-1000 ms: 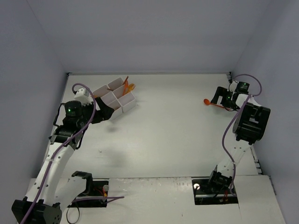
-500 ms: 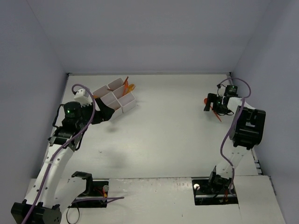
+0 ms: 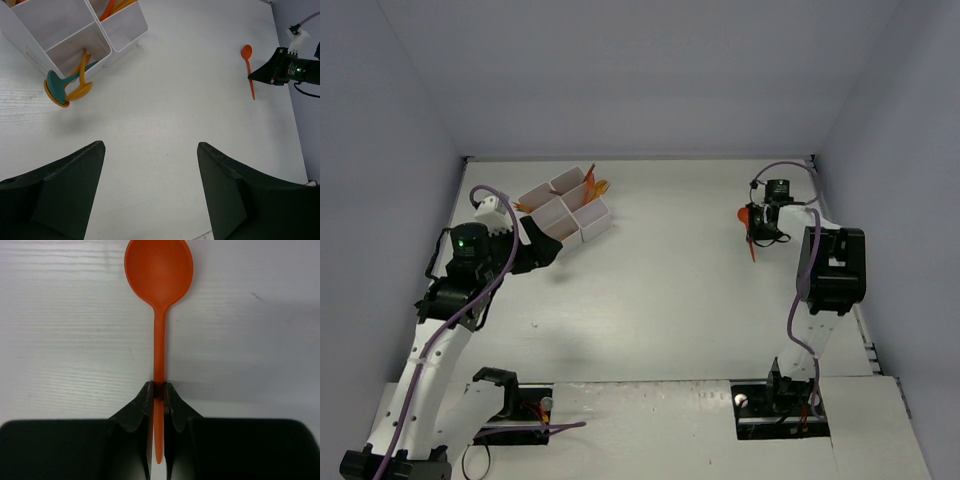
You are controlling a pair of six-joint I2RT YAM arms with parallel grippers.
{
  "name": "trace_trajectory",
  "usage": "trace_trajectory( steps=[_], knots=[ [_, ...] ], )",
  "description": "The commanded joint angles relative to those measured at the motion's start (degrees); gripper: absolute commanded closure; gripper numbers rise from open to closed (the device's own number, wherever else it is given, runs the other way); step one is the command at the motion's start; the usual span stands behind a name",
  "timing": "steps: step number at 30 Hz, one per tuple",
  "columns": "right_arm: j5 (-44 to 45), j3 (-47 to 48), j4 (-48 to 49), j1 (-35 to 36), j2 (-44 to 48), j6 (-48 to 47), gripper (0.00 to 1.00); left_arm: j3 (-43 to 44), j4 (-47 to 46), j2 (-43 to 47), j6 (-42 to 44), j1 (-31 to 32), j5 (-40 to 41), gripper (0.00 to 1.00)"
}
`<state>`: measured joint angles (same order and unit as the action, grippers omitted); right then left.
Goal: Sort the eating utensils into containers
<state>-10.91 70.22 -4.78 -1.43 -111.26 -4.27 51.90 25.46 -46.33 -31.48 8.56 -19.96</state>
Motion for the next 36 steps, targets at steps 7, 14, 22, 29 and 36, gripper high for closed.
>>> trace_trajectory(
  steps=[7,14,22,29,36],
  knots=[
    [-4.1,6.0,-1.5,23.6,-0.9,4.3,1.0,6.9,-1.3,-3.4,-2.4,0.3,-6.9,0.29],
    [-7.2,7.9,-1.0,36.2,7.8,3.7,1.0,10.8,-0.6,-8.4,-2.7,0.1,-13.4,0.29],
    [-11.4,5.8,-1.1,42.6,19.9,3.8,1.0,14.9,0.5,-13.1,-2.8,0.3,-19.6,0.28],
    [-14.3,7.0,-1.1,46.7,23.9,6.1,0.99,17.8,0.5,-15.8,2.5,0.8,-21.6,0.39],
    [-14.3,7.4,-1.2,48.2,25.7,6.6,0.99,24.2,4.9,-17.9,11.4,5.1,-11.3,0.42]
  ],
)
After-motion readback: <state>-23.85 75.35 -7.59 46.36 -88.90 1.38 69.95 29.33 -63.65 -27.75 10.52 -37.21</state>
